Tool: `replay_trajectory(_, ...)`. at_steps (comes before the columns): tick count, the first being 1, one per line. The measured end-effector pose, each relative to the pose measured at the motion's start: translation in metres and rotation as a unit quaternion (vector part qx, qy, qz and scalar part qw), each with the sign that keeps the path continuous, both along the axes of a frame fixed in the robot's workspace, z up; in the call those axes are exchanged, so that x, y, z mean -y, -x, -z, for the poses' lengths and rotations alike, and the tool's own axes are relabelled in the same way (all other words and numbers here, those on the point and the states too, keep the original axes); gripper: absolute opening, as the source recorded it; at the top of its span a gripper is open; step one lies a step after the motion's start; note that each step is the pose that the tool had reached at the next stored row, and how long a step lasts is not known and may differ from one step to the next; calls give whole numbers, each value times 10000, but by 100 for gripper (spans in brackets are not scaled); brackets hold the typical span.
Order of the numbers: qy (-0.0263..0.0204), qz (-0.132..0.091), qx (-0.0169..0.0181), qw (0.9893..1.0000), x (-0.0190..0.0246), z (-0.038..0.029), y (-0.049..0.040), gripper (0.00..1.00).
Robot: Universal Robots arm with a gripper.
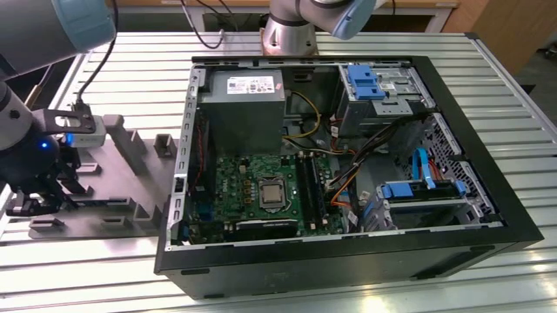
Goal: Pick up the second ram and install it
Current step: 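Pick up the second ram and move it above second insertion slot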
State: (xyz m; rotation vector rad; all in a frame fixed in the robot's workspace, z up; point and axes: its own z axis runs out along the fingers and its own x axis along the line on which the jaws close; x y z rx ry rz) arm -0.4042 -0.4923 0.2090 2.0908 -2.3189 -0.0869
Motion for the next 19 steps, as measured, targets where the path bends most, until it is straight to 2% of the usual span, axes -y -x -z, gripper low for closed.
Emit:
replay_trajectory(7,1,-83,2,10000,4,67,3,36)
replay_trajectory(13,-26,-119,59,9999,3,99,21,36)
replay_trajectory(19,-26,-132,62,9999,3,100,22,36)
